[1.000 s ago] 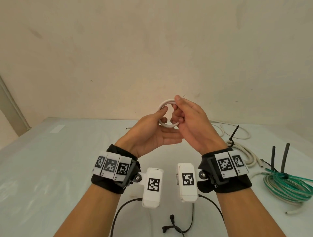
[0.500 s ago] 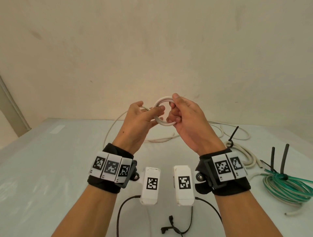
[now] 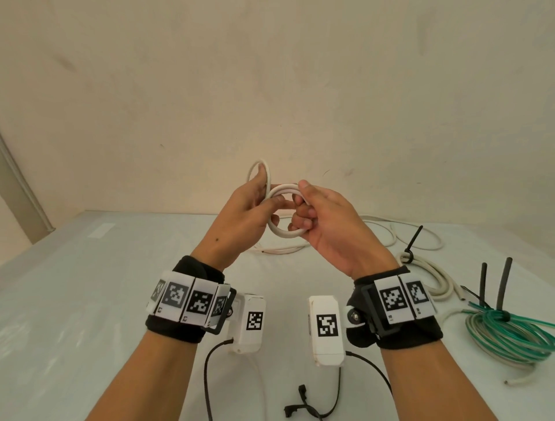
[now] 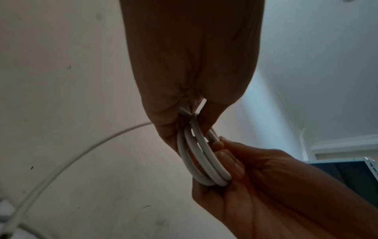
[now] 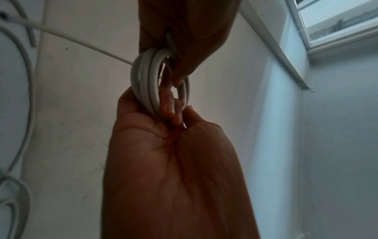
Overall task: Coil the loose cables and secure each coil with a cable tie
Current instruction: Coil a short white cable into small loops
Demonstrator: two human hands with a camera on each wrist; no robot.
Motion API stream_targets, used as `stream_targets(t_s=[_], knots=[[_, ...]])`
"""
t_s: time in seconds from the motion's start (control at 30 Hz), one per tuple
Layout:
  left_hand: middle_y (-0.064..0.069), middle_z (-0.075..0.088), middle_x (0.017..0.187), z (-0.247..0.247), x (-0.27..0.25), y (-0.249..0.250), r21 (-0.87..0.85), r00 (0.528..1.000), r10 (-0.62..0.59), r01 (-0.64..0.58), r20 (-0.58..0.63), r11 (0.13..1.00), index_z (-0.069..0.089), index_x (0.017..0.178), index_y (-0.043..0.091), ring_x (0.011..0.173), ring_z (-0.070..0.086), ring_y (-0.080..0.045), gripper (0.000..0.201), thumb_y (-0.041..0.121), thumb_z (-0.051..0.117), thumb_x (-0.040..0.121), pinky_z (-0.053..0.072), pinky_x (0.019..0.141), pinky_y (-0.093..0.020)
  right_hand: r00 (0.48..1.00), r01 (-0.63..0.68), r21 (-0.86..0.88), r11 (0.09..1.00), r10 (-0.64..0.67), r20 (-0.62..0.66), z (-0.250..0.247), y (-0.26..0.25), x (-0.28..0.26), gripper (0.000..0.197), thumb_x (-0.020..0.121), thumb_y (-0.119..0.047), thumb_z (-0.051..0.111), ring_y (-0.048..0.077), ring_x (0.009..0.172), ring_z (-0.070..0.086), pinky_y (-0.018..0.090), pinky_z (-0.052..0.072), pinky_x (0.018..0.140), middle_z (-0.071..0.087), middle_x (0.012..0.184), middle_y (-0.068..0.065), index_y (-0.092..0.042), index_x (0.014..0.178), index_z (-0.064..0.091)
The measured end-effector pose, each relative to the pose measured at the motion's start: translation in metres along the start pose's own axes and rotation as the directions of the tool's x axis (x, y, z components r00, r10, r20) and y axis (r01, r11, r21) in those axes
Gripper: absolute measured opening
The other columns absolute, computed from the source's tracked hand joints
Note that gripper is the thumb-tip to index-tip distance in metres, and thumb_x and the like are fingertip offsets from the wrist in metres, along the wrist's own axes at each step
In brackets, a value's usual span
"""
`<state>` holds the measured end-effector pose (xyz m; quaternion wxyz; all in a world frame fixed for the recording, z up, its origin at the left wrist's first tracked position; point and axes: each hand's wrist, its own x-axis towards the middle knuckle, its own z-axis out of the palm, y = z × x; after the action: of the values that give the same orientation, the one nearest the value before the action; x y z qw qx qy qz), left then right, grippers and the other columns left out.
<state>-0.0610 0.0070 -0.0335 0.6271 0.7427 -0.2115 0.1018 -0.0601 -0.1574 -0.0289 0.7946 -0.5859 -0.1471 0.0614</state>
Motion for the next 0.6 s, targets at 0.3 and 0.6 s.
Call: stream_targets(t_s=[0.3, 0.6], knots=[[0.002, 0.053, 0.080, 0.001, 0.000, -0.001, 0.128, 0.999, 0.049, -0.050, 0.014, 0.990, 0.069, 0.121, 0.011, 0.072, 0.052, -0.012, 0.025, 0.012, 0.048, 0.109, 0.054, 0.080, -0.036, 0.992, 0.122, -0.324, 0.938, -0.120, 0.024, -0.005, 0.000, 0.001, 0.030, 0.110, -0.031, 0.048, 0.011, 0.064, 0.038, 0.028, 0.039, 0.071, 0.039, 0.068, -0.009, -0.013, 0.087, 0.055], [0.007, 0.050, 0.073, 0.006, -0.002, 0.012, -0.068, 0.997, -0.073, 0.072, -0.011, 0.995, 0.071, 0.102, 0.005, 0.069, 0.048, -0.015, 0.047, 0.043, 0.046, 0.108, 0.049, 0.079, -0.037, 0.972, 0.221, -0.430, 0.875, -0.232, 0.027, 0.001, 0.001, 0.000, 0.033, 0.111, -0.031, 0.047, 0.006, 0.064, 0.047, 0.029, 0.050, 0.077, 0.062, 0.079, -0.011, -0.003, 0.102, 0.062]])
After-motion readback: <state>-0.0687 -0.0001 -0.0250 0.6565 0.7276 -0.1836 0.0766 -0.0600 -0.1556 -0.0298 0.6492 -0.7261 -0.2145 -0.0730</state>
